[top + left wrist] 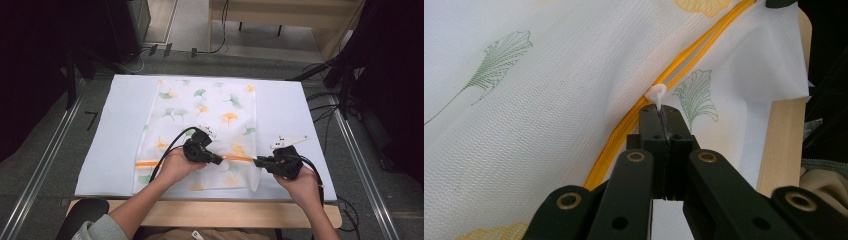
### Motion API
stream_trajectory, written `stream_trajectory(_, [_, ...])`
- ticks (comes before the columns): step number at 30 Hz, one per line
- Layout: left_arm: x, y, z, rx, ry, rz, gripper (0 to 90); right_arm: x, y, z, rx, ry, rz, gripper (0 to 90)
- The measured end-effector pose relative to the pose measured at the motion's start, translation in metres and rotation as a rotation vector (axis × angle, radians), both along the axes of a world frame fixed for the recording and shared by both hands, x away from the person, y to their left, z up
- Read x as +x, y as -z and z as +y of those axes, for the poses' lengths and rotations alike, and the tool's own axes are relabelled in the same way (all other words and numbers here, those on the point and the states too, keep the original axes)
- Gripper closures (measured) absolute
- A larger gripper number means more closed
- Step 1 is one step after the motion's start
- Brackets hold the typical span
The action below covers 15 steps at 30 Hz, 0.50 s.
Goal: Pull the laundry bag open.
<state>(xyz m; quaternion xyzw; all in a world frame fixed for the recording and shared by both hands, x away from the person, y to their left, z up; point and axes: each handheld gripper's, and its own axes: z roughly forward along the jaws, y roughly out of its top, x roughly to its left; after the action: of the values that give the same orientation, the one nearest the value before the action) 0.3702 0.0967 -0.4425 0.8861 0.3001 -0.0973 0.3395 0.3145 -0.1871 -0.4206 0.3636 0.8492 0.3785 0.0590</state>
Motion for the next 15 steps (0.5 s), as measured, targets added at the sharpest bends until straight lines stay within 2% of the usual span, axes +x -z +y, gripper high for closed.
stream_trajectory(4, [-0.0004,-0.0005,-0.0002,-0.012,0.0,0.001,90.0,0.0003,0.0004,0.0003,0.001,0.002,0.001,85.8])
stream_trajectory(15, [-0.0007,-0.0021,-0.0005,-0.007,0.005,-0.002,90.0,0.0011,0.0014,0.0001,0.003,0.004,0.003,85.6])
